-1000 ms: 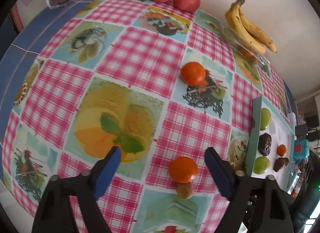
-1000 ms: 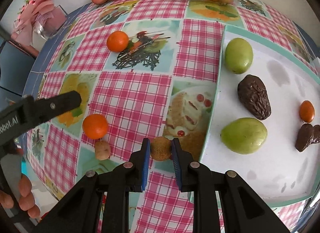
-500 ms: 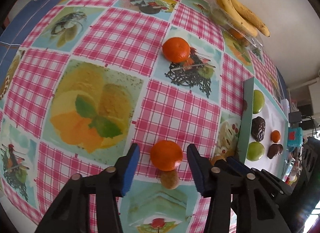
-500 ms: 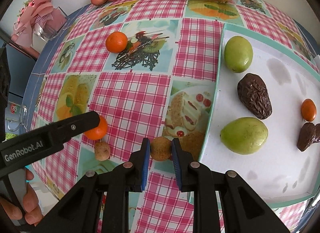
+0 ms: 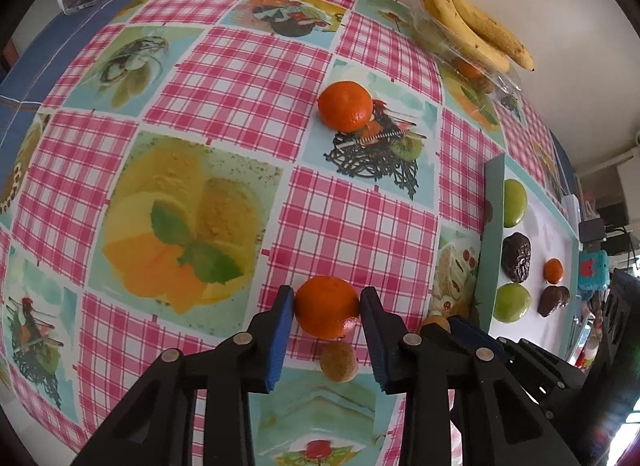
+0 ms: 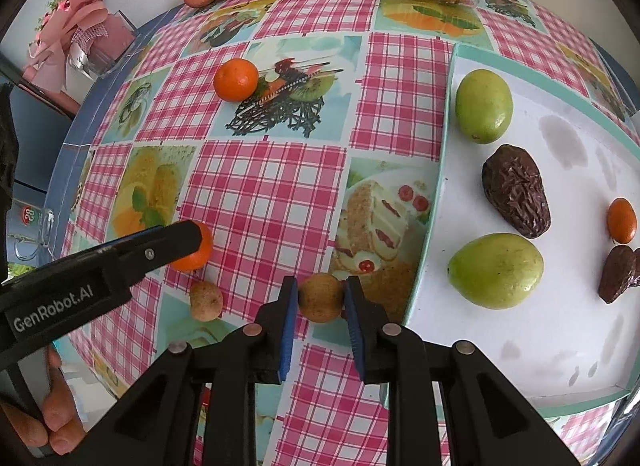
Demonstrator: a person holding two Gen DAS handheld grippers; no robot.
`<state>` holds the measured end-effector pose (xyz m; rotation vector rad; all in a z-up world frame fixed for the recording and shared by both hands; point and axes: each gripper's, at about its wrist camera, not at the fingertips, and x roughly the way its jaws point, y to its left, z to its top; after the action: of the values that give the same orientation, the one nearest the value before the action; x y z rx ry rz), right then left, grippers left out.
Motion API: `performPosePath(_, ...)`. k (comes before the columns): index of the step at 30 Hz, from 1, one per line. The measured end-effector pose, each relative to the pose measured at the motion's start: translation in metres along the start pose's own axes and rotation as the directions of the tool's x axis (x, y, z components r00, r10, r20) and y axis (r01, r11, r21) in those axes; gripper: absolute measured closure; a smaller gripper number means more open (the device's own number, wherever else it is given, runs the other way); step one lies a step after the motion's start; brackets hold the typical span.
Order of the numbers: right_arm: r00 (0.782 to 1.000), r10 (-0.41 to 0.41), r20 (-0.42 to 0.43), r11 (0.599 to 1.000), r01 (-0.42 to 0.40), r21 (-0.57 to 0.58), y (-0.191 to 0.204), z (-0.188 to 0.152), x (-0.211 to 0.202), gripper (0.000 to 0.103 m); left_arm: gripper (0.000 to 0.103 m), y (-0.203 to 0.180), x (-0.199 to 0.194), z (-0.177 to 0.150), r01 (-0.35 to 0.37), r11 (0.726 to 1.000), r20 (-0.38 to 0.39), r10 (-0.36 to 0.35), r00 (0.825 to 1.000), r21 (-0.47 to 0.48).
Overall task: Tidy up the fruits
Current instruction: 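Carry the mandarin and small brown fruit over the white tray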
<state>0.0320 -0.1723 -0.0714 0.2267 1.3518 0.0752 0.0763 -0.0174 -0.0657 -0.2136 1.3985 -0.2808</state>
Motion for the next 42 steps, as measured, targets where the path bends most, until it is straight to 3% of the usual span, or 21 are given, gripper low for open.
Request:
performPosePath(12,1.000,0.007,0.008,1.000,-0.007,-0.003,0.003,0.000,0.000,0.078,0.066,0.007,-0.012,-0.001,-0.009,1.000,0.036,0.010,0.999,-0.027)
performPosePath(23,0.988,0.005,0.152,0.998,-0.015,0.063,-0.015,0.007,-0.047,0.078,0.067,0.001,-0.037,0.001,0.020,0.999,0.134,-0.015,0.991,-0.034)
performPosePath(26,0.980,-0.051,0.191,0.996,0.035,0.086,-0.024,0.006,-0.062,0.078,0.067,-0.008,-0.044,0.000,0.019,1.000,0.160,-0.016,0.987,-0.021)
performPosePath(33,0.958,-0.170,0.232,0.966,0.116,0.230,-0.079,-0.004,-0.089,0.078,0.067,-0.062,-0.037,-0.011,0.064,0.991,0.134,-0.079,0.988,0.115)
performPosePath(42,0.937,-0.261,0.234,0.904,0.152,0.400,-0.142,-0.028,-0.110,0.078,0.067,-0.134,-0.020,-0.042,0.092,0.951,0.073,-0.118,0.990,0.295)
